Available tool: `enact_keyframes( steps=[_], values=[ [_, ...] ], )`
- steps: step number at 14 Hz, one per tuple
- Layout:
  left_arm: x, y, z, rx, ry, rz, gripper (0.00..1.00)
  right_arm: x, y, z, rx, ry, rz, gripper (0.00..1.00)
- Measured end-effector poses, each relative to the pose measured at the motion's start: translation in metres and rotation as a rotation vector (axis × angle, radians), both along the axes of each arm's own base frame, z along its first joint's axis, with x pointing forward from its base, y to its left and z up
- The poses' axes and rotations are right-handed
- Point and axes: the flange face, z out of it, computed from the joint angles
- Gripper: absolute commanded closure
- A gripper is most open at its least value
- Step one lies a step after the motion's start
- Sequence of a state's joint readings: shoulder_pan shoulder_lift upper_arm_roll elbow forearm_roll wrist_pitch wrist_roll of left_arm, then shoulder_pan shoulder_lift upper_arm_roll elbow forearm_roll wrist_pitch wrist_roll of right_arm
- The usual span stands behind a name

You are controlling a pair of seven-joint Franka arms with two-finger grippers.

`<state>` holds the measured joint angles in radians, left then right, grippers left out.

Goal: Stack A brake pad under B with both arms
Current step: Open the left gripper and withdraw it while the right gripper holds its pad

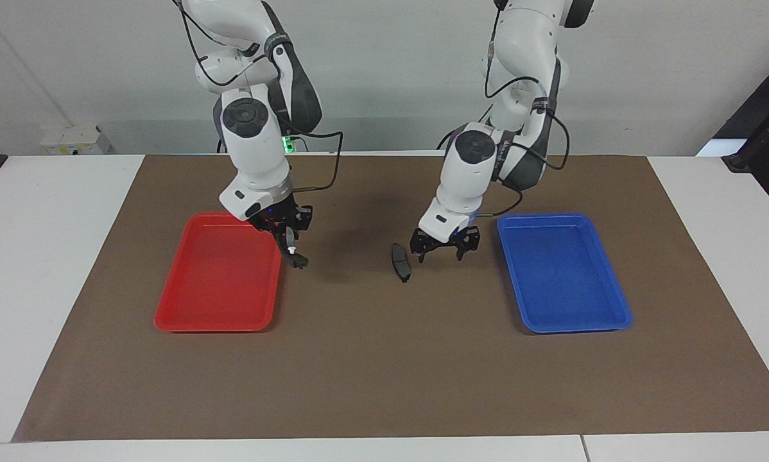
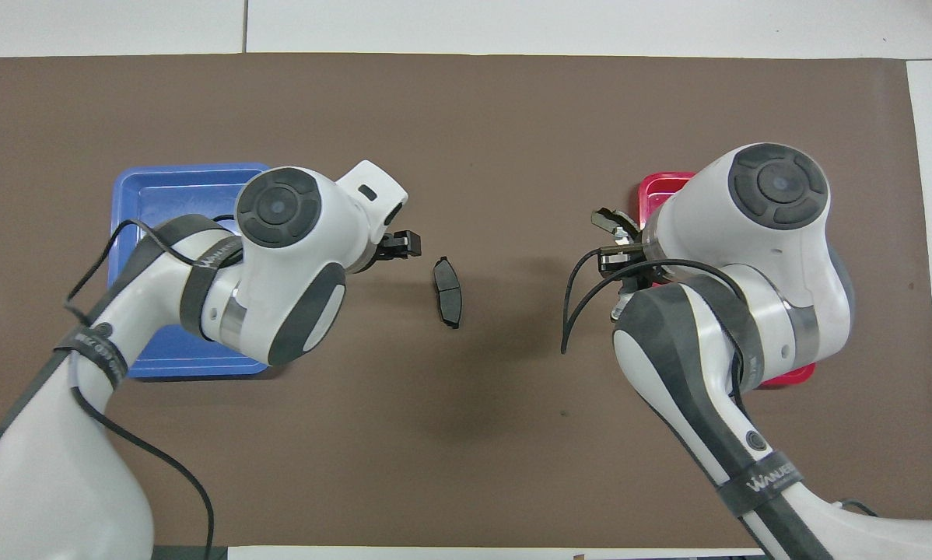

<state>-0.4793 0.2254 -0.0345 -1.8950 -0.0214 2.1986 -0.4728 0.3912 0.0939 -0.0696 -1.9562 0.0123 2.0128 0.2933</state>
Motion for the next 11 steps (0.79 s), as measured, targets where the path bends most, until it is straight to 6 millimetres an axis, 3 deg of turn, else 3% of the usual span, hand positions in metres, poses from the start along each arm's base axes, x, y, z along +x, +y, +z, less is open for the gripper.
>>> enact_keyframes(
  steps=[5,8,11],
  values=[
    [0.025,0.107,0.047,0.024,0.004,-0.081,0.01,0.011,0.09,-0.018,0.053,-0.008,0.075,1.0],
    [0.033,0.162,0.084,0.032,0.012,-0.084,0.01,0.02,0.16,-0.047,0.07,-0.019,0.04,1.0],
    [0.037,0.212,0.133,0.039,0.043,-0.069,0.01,0.024,0.183,-0.081,0.067,-0.025,0.049,1.0]
  ],
)
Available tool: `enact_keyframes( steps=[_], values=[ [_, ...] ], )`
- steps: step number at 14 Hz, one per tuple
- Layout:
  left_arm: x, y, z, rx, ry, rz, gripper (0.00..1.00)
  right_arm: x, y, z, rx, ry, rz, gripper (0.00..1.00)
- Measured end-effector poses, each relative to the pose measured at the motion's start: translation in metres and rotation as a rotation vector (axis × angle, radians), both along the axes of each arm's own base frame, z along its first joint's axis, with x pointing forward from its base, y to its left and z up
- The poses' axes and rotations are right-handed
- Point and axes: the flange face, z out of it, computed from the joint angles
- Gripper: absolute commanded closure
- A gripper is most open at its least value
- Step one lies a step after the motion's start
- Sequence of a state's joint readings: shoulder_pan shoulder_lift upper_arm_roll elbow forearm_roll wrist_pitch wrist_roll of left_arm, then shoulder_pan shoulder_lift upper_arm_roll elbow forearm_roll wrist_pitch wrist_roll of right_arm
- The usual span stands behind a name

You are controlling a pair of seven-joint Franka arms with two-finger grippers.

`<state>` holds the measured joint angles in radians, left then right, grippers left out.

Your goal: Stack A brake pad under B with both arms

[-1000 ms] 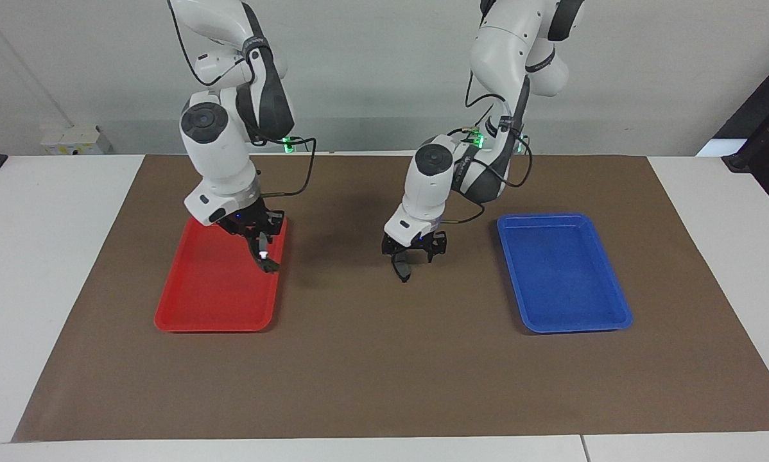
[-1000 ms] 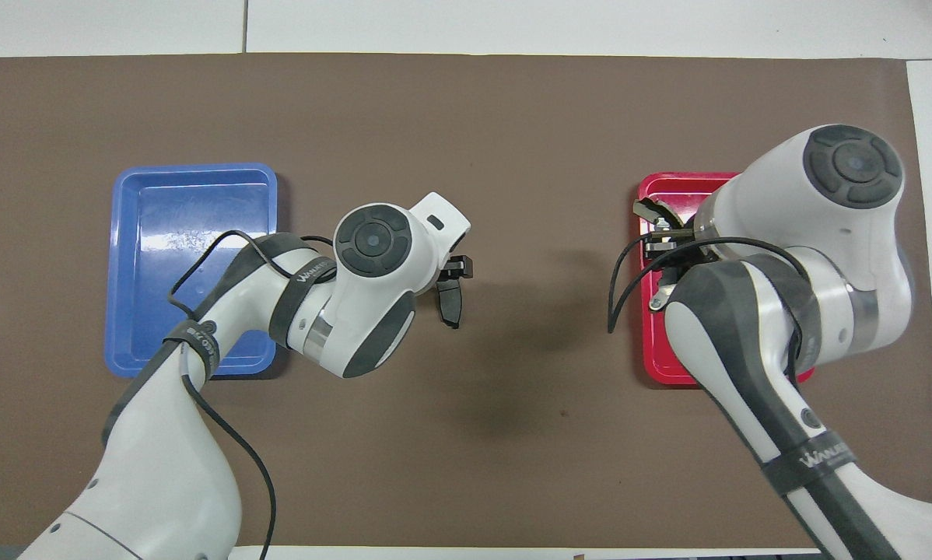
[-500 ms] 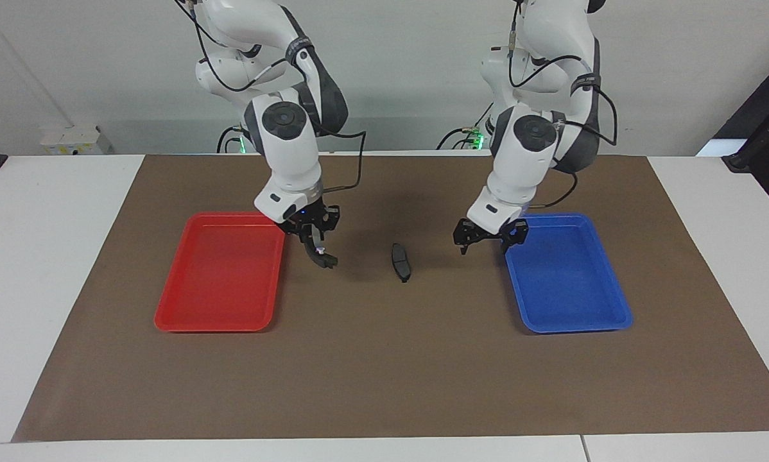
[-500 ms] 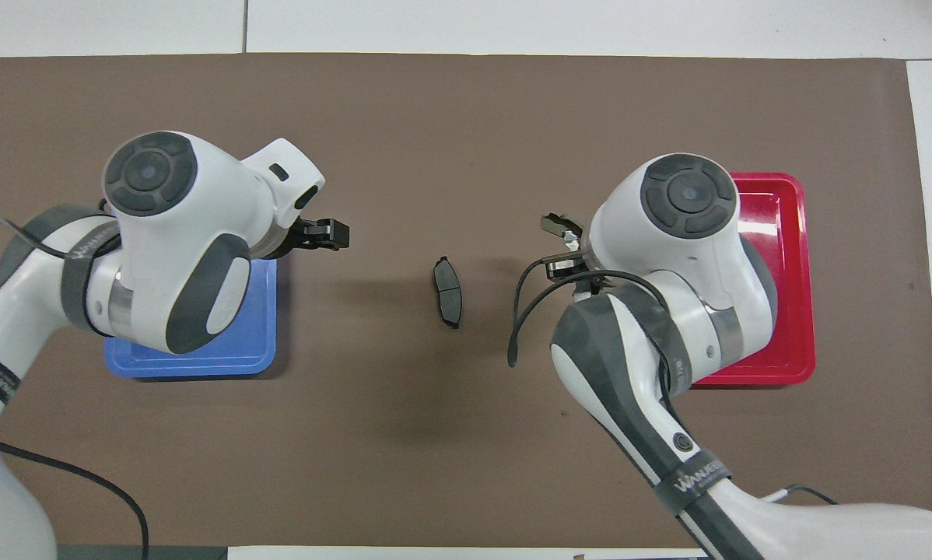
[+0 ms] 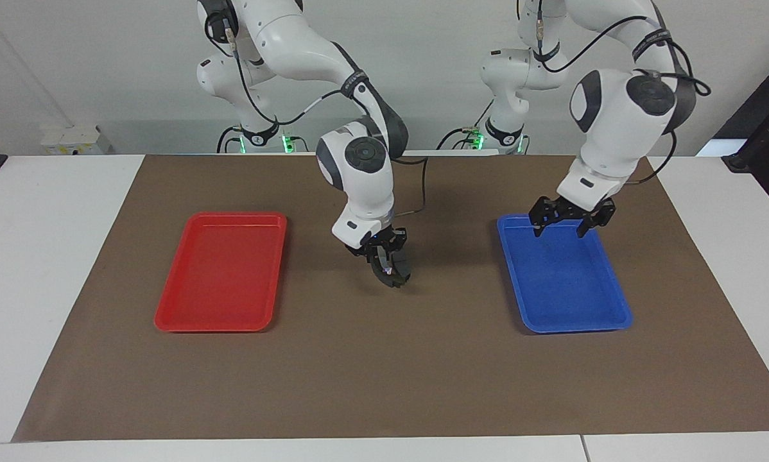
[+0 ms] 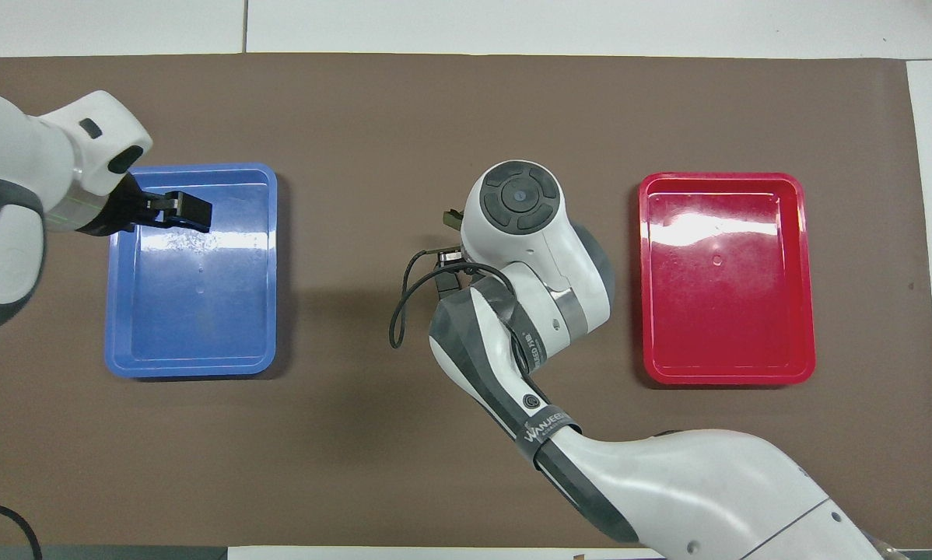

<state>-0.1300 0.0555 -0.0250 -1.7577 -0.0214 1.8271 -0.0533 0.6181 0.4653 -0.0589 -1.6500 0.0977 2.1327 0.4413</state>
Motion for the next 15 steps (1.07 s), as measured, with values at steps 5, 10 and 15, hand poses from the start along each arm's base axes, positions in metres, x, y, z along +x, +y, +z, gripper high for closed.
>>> enact_keyframes(
  steps=[5,10,15],
  values=[
    [-0.01,0.047,0.075,0.007,0.064,-0.01,0.0,-0.011,0.015,-0.023,-0.012,0.014,0.043,1.0],
    [-0.018,0.072,0.1,0.006,0.098,-0.029,0.0,-0.026,0.028,-0.035,-0.016,0.017,0.072,1.0],
    [-0.025,0.069,0.08,0.006,0.142,-0.045,0.0,-0.03,0.029,-0.042,-0.012,0.009,0.074,1.0]
  ],
)
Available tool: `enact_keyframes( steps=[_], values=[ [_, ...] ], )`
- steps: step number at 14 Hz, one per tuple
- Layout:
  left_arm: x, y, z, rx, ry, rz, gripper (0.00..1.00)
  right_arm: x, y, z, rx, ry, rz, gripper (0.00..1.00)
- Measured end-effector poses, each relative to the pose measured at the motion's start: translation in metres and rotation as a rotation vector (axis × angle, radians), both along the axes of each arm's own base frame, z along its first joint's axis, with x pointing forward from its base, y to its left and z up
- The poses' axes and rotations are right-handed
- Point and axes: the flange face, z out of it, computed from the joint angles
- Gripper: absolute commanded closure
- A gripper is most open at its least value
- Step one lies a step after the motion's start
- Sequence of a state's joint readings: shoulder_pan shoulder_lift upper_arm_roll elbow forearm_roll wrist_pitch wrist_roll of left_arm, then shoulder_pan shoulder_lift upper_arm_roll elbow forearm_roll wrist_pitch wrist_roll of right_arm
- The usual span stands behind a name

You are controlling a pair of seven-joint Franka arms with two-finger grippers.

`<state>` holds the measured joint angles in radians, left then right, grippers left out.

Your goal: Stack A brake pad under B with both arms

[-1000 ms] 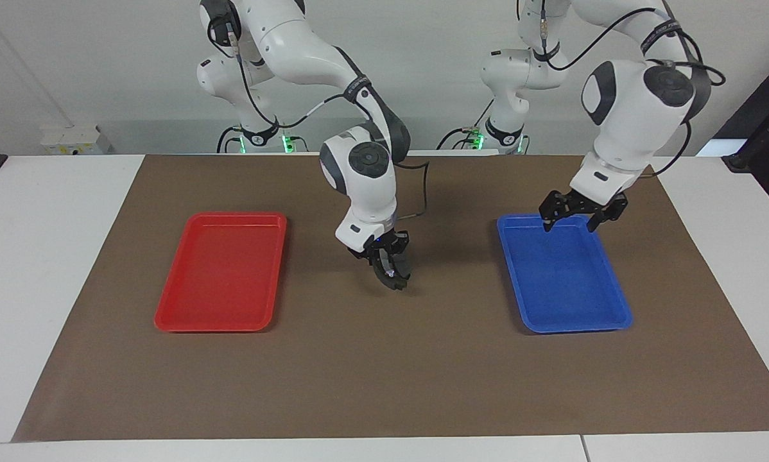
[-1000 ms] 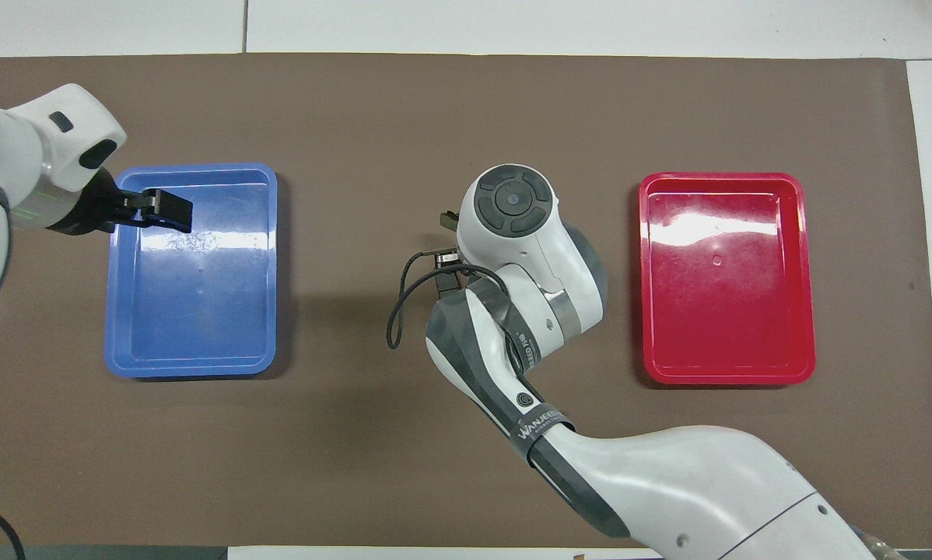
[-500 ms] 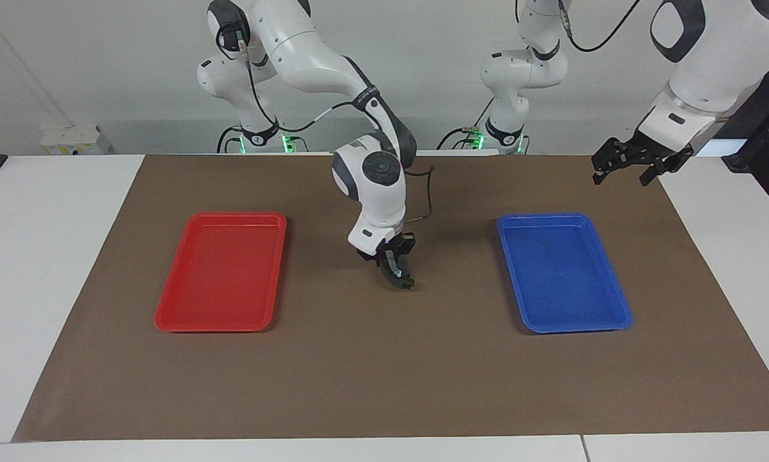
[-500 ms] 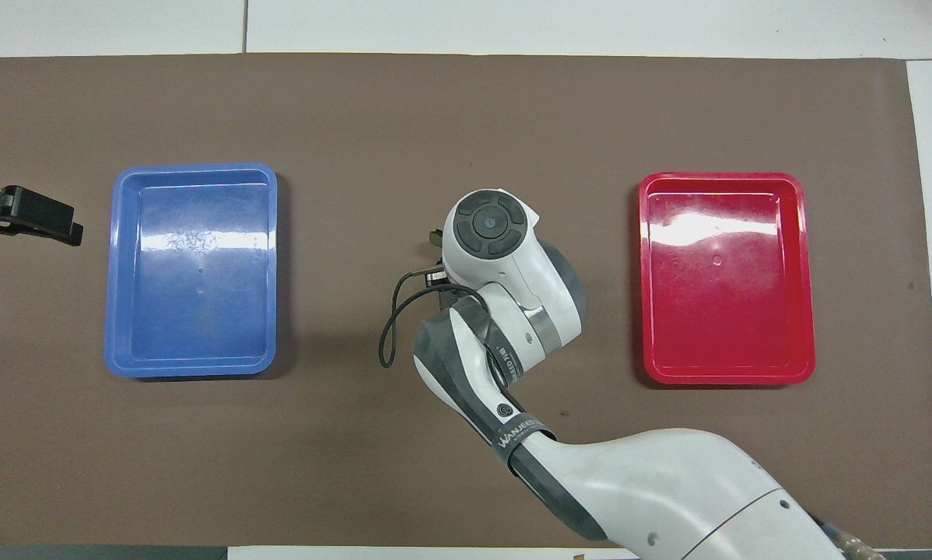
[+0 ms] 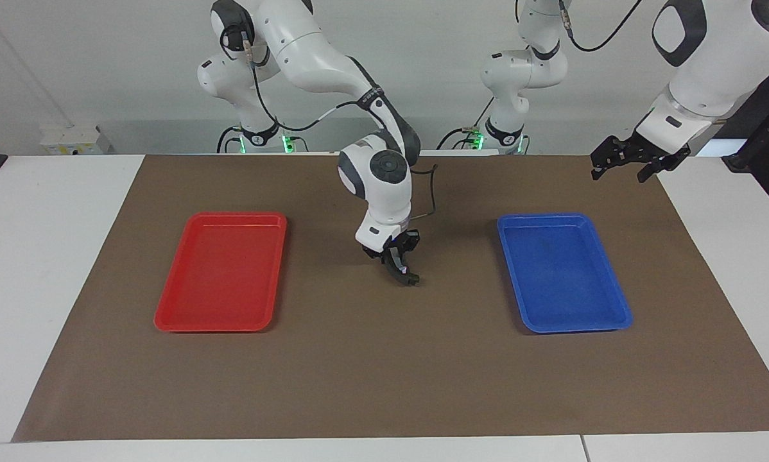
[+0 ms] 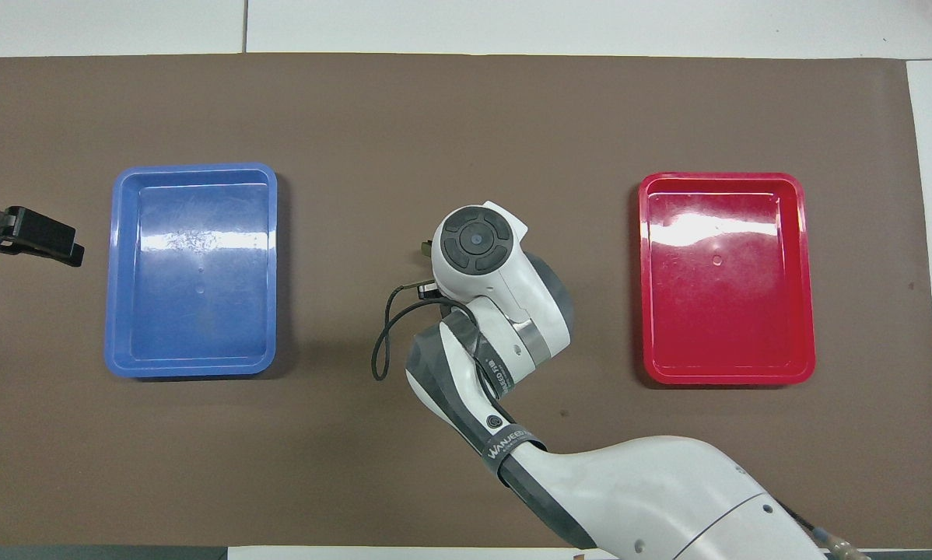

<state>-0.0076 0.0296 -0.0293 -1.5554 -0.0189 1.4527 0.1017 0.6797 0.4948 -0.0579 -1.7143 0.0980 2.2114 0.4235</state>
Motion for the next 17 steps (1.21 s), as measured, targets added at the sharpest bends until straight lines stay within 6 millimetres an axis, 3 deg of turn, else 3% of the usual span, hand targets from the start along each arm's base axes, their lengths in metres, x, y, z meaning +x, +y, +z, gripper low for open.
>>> enact_keyframes(
  steps=[17],
  values=[
    [-0.001,0.0021,0.0022,0.032,-0.074,-0.003,0.0,-0.0058,-0.0022,-0.0048,0.01,-0.016,0.0,0.96]
  ],
)
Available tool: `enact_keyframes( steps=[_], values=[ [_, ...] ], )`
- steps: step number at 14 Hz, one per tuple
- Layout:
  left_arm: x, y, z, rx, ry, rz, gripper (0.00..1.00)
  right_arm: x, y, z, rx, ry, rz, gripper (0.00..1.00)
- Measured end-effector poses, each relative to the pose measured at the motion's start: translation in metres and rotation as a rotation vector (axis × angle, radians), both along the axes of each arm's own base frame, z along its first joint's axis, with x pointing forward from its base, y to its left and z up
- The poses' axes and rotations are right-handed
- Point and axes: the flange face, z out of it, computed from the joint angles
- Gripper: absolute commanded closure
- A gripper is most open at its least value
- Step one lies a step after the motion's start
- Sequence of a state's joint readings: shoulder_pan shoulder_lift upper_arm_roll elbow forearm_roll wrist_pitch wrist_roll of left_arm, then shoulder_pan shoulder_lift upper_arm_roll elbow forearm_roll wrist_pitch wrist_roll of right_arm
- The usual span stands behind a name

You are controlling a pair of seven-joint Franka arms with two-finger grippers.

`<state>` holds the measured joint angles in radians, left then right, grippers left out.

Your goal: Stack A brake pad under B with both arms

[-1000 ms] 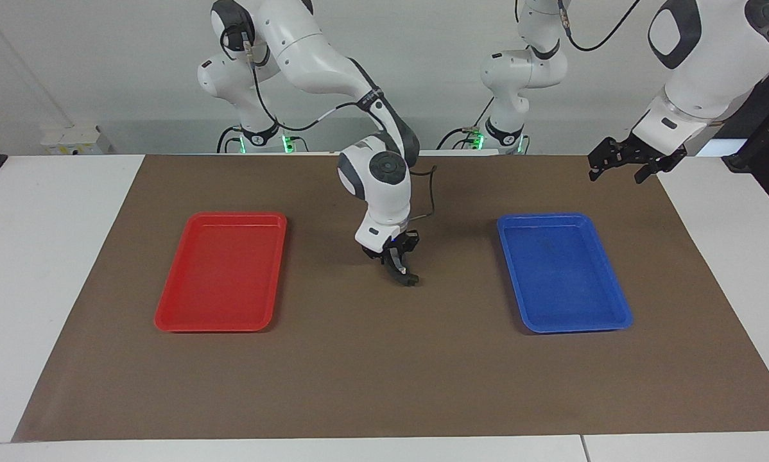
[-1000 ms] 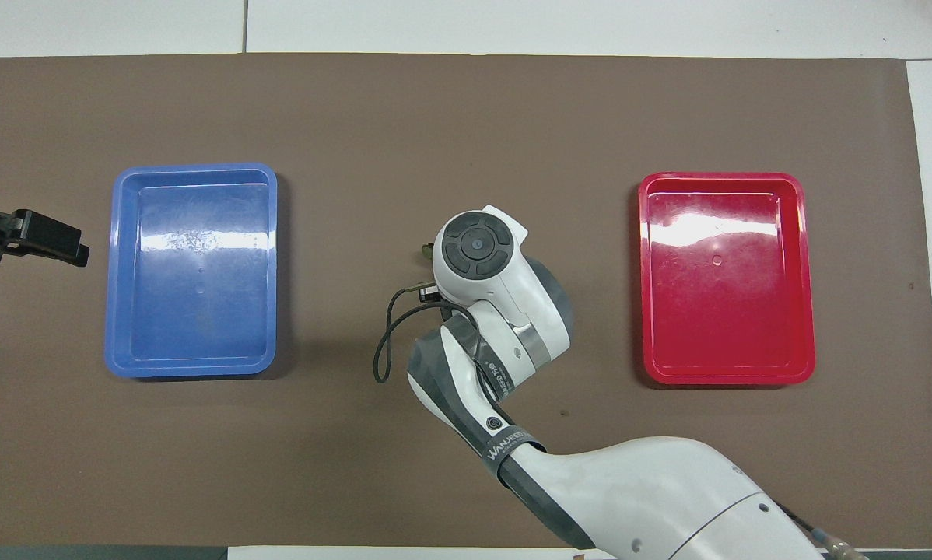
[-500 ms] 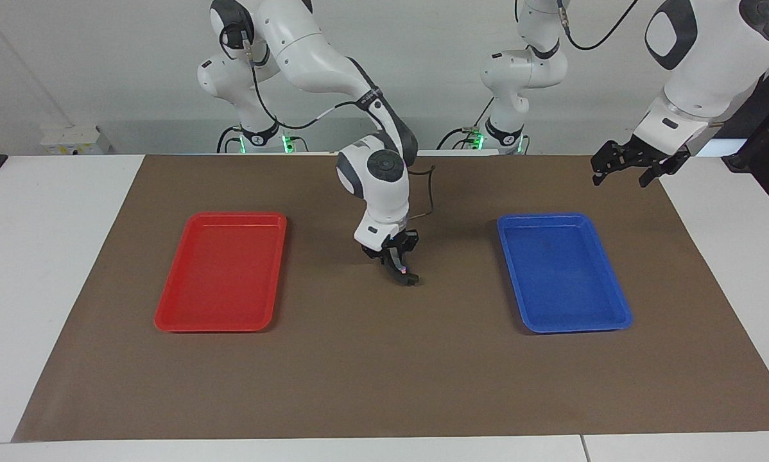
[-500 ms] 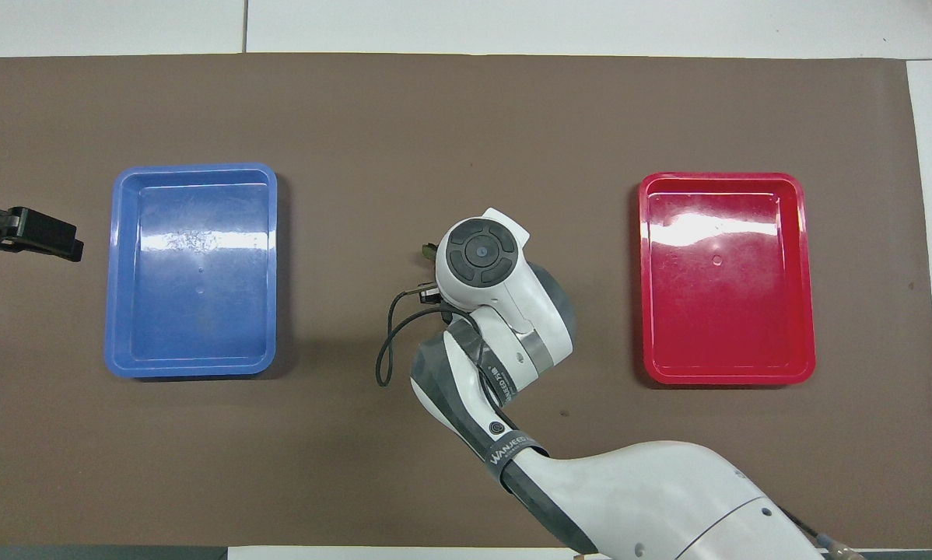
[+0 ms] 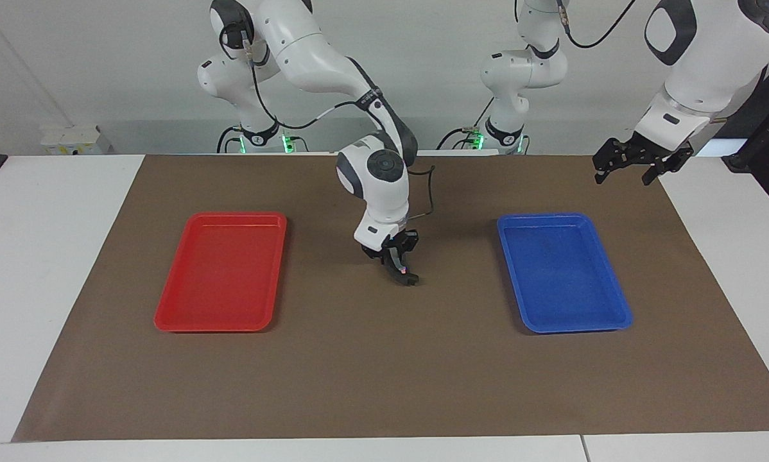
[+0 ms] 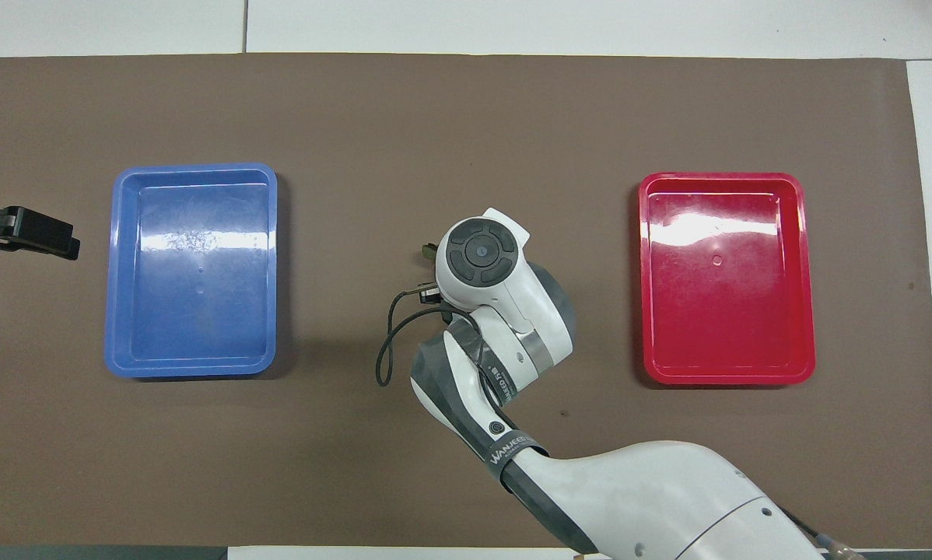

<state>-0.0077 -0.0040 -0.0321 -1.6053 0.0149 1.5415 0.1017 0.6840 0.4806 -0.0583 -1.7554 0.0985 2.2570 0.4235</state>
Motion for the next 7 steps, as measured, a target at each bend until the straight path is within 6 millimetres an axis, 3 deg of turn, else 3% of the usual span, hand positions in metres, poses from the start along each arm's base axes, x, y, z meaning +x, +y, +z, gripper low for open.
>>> enact_keyframes(
  steps=[7],
  values=[
    [0.0001,0.0029,-0.0005,0.001,0.001,0.005,0.0,-0.0017,-0.0025,0.0006,-0.021,0.032,0.0,0.97]
  ],
)
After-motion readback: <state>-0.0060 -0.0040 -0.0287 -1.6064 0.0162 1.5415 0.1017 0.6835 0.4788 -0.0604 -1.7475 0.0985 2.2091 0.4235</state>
